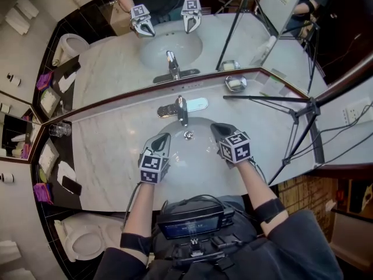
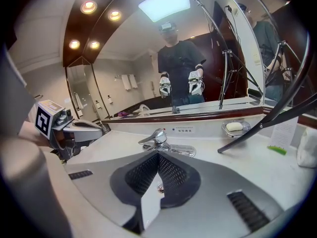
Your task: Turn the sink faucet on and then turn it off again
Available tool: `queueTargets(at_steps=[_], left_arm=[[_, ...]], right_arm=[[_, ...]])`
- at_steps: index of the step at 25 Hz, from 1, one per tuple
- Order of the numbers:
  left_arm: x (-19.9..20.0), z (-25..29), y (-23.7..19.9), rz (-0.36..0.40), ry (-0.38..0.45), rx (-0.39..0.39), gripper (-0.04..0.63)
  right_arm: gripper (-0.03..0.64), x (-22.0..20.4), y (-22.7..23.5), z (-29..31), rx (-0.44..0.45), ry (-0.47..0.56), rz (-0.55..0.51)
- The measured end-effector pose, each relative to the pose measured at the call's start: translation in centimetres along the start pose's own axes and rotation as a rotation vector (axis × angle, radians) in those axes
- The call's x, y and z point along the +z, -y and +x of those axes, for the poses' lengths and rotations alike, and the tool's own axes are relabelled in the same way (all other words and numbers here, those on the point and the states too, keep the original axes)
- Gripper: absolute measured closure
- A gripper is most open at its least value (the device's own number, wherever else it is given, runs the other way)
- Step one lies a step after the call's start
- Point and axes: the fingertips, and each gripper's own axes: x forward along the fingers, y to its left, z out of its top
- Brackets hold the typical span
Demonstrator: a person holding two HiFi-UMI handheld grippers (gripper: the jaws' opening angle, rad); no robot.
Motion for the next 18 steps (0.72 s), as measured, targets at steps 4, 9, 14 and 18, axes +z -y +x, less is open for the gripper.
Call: queueTargets(at_steps=[4, 9, 14, 18], left_arm=[[-1.9, -1.3, -1.7, -0.157, 0.024, 0.025, 0.595], [-2.5, -2.5, -1.9, -0.183, 0.039, 0.038, 0.595], [-2.5, -2.6, -1.5, -0.198, 0.048, 0.051, 0.595], [-2.8, -2.6, -1.5, -0.184, 0.04, 0.057, 0.595]], right_arm=[[0.597, -0.1, -0.1, -0.5, 0.009, 0.009, -0.01], [0.597, -0.7, -0.2, -1.0, 0.014, 0.0, -0.042], [0.597, -1.3, -0.1, -1.2, 0.018, -0.01, -0.058], [0.597, -1.5, -0.3, -1.2, 0.016, -0.013, -0.098]])
